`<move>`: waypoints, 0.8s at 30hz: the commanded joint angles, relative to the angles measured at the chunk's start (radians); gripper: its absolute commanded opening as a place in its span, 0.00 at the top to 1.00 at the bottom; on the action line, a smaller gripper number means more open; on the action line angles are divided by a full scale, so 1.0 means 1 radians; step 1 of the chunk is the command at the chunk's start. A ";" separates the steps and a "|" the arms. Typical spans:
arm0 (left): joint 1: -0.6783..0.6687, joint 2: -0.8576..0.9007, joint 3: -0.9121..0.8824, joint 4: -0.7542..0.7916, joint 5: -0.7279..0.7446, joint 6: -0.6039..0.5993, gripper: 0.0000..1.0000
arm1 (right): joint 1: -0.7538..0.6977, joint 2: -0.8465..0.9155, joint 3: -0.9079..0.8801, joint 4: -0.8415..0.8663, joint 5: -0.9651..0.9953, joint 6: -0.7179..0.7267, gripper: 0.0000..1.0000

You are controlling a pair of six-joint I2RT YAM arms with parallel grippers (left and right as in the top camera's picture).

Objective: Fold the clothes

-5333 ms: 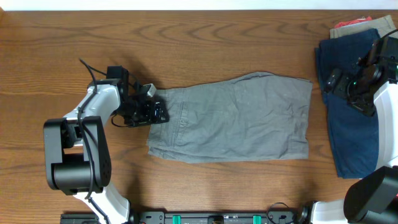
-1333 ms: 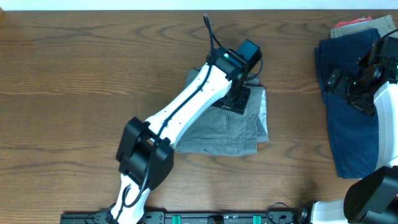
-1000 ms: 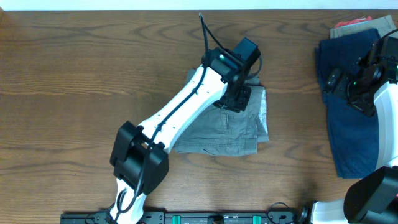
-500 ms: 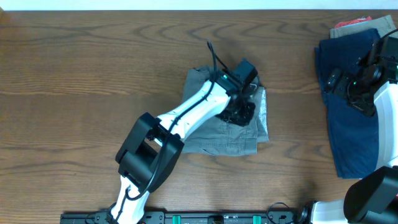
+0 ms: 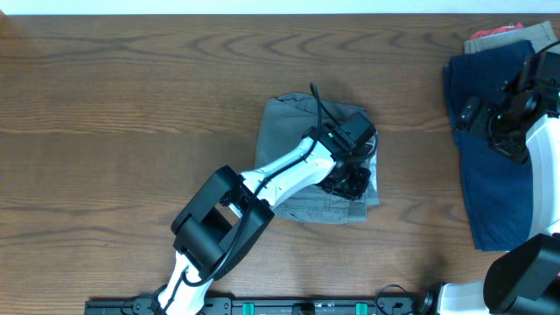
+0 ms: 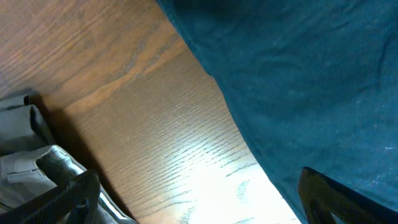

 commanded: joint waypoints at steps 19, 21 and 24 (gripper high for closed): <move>0.251 -0.345 0.011 -0.200 -0.125 0.034 0.17 | -0.005 0.001 0.005 0.000 0.006 -0.012 0.01; 0.375 -0.355 0.011 -0.256 -0.115 0.081 0.05 | -0.005 0.001 0.005 0.000 0.006 -0.012 0.01; 0.550 -0.341 0.006 -0.315 -0.004 0.208 0.02 | -0.005 0.001 0.005 0.000 0.006 -0.012 0.01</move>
